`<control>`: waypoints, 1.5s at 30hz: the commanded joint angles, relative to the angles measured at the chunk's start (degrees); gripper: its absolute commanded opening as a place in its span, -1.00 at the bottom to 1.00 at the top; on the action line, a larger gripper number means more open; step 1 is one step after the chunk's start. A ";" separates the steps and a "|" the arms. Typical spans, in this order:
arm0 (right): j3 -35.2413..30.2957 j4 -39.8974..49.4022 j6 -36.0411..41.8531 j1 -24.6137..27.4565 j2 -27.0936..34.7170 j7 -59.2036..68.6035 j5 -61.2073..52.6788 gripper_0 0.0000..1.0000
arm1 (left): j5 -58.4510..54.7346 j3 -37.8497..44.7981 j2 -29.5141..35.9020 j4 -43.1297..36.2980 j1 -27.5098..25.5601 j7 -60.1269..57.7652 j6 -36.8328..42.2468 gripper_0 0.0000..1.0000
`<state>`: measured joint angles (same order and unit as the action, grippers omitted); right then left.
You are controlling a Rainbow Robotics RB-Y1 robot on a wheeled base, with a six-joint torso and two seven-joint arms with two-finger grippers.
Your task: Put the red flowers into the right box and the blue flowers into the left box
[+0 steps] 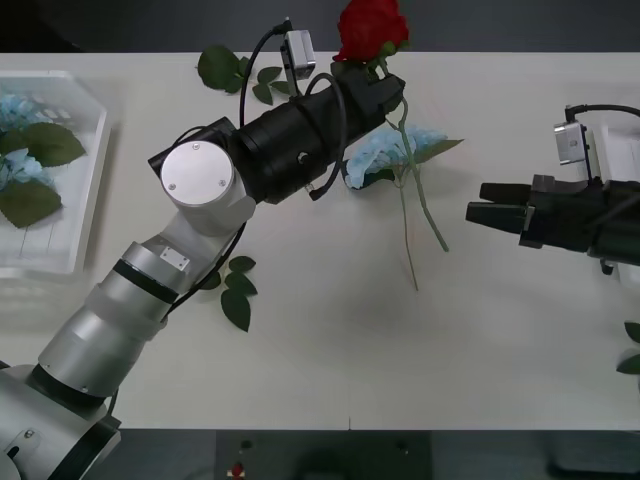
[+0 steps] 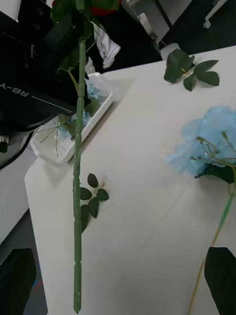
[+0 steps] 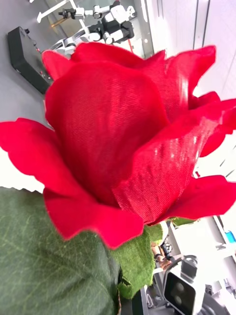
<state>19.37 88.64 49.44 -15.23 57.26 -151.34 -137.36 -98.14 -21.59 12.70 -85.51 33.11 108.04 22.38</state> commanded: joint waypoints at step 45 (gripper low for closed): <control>-0.30 0.57 -8.31 -5.43 -12.26 -0.71 7.99 -1.00 | -5.92 0.58 2.77 -1.15 -0.24 2.88 1.96 0.65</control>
<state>19.12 88.60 41.26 -19.48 42.70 -153.45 -129.25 -102.25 -21.59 13.38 -85.51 33.02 108.04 22.80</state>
